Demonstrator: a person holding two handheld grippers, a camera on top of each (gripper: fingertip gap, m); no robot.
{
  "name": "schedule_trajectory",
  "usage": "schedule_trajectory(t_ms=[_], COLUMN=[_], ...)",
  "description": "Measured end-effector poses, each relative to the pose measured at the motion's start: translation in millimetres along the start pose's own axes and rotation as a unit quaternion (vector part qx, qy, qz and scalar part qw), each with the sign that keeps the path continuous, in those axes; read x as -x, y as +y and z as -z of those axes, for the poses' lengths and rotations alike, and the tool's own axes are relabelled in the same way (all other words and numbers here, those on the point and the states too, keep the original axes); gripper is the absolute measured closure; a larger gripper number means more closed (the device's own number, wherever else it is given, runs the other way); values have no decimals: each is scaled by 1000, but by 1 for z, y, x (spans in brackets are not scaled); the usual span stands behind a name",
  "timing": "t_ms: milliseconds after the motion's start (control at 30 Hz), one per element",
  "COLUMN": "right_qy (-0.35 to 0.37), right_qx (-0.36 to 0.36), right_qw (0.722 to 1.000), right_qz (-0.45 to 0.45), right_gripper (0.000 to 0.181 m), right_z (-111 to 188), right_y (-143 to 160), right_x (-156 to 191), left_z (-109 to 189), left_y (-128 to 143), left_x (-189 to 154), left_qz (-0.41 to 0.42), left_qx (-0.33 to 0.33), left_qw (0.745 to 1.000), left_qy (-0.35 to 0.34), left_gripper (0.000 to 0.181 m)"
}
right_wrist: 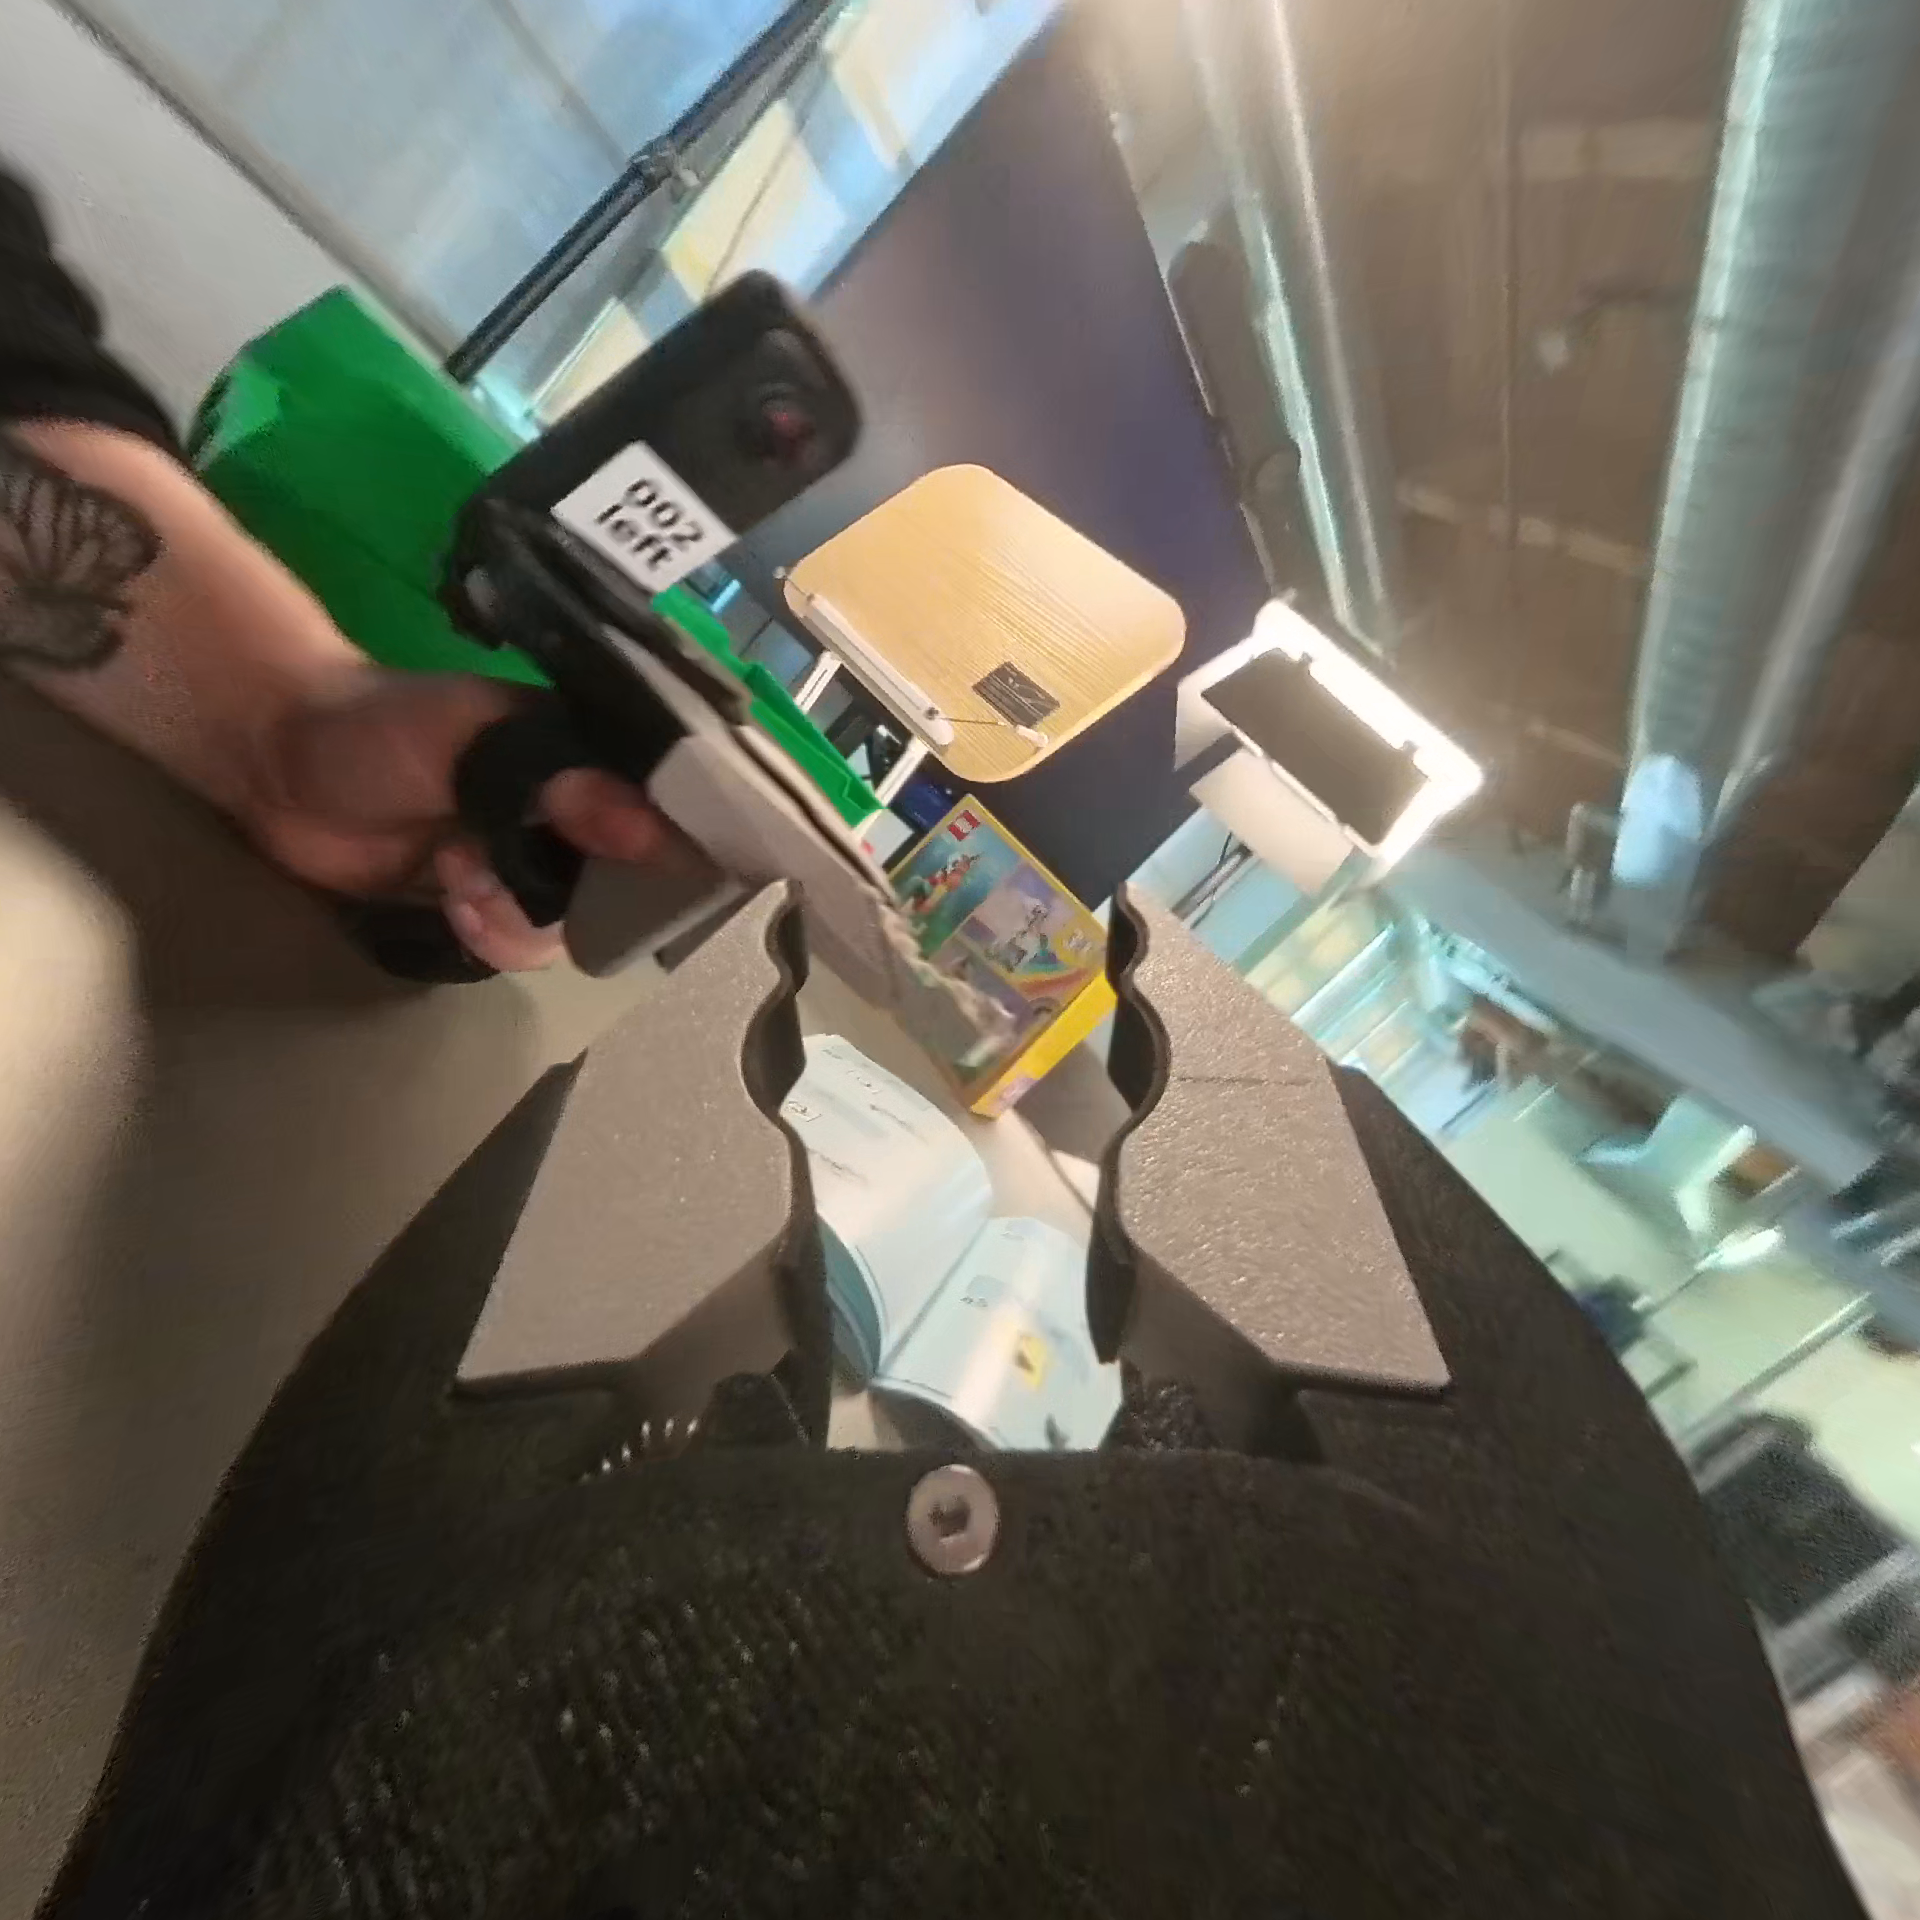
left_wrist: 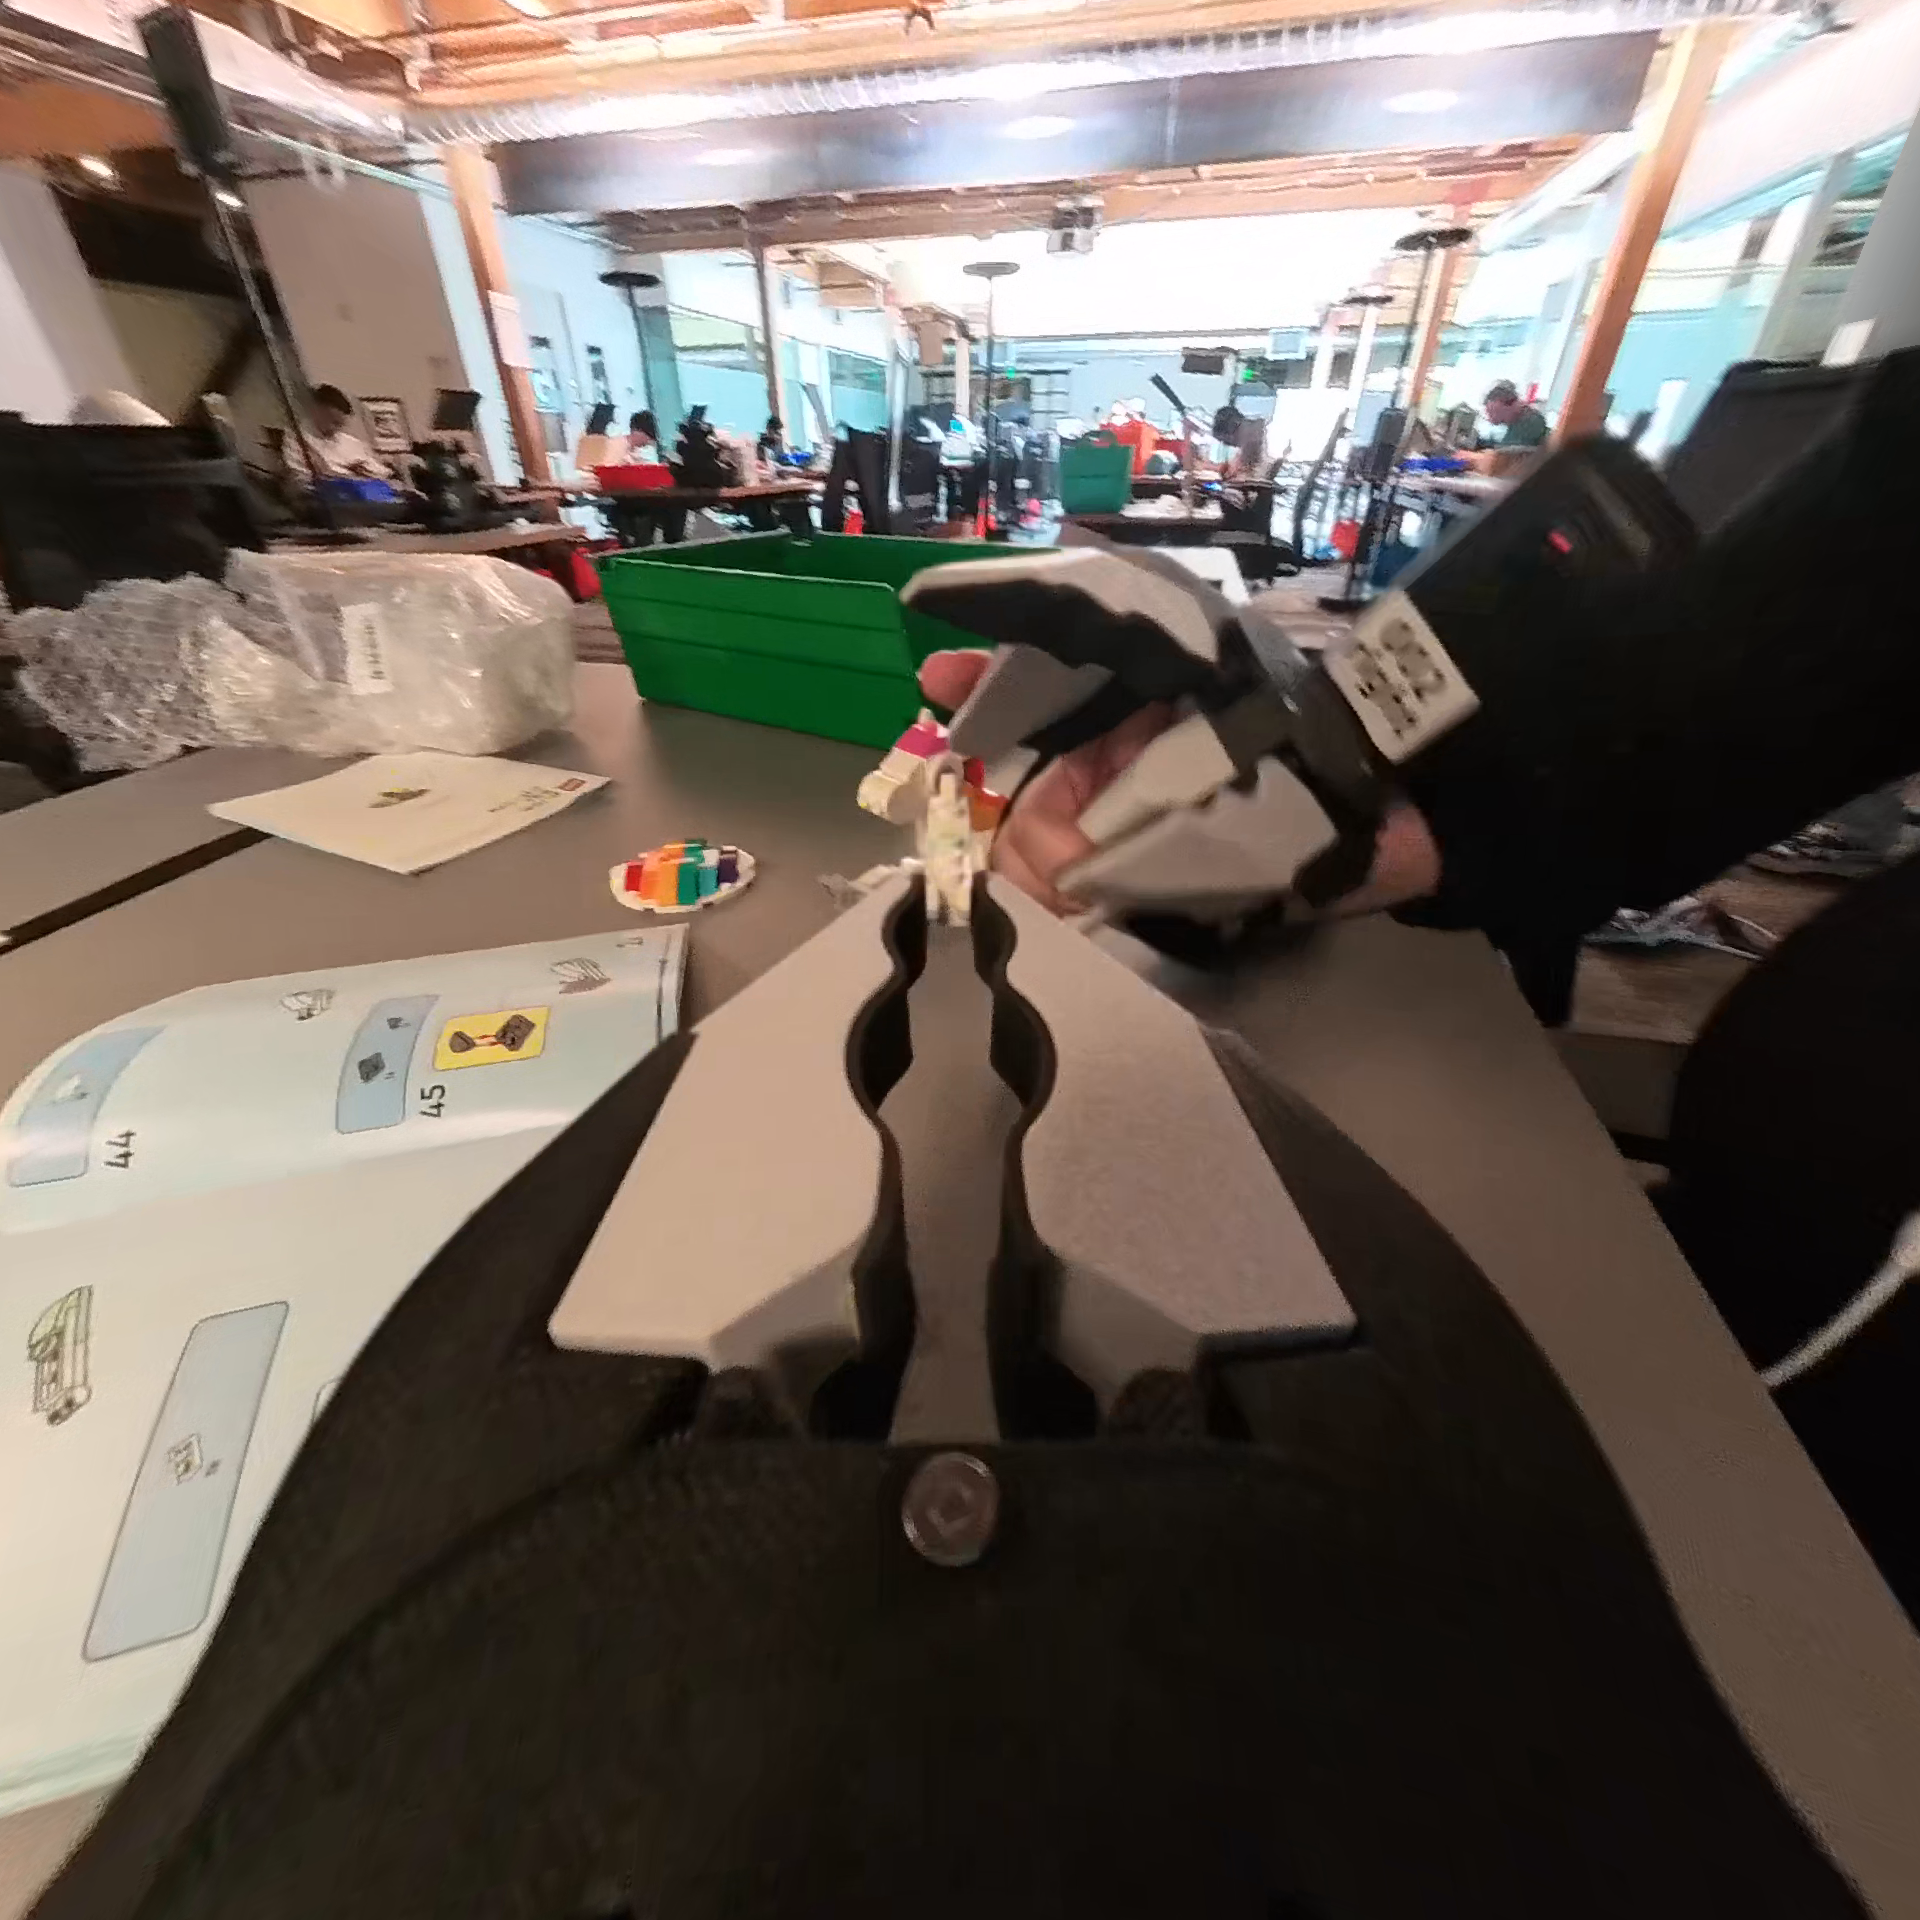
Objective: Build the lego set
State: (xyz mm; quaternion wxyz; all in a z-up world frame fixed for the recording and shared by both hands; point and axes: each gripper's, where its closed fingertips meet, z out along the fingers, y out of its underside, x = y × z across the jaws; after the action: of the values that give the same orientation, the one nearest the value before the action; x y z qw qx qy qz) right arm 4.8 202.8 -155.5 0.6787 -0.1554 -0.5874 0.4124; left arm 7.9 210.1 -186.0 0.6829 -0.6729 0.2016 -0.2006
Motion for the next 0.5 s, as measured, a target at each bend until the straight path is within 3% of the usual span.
schedule_trajectory(t_ms=[167,300,433,500], right_qy=[-70,-170,-220,-245], right_qx=[9,26,20,24], right_qw=[981,953,934,930], right_qz=[-181,-250,-281,-274], right_gripper=[144,154,176,177], right_z=[4,7,11,14], right_y=[-1,-1,-7,-8], right_x=[-4,15,28,33], left_z=[16,18,18,19], left_y=[1,-1,1,4], left_x=[-8,-19,-29,-34], left_qz=[-19,-6,-12,-10], left_qx=[6,-1,3,17], left_qw=[999,996,992,990], left_qy=[45,94,124,138], left_gripper=[174,174,174,174])
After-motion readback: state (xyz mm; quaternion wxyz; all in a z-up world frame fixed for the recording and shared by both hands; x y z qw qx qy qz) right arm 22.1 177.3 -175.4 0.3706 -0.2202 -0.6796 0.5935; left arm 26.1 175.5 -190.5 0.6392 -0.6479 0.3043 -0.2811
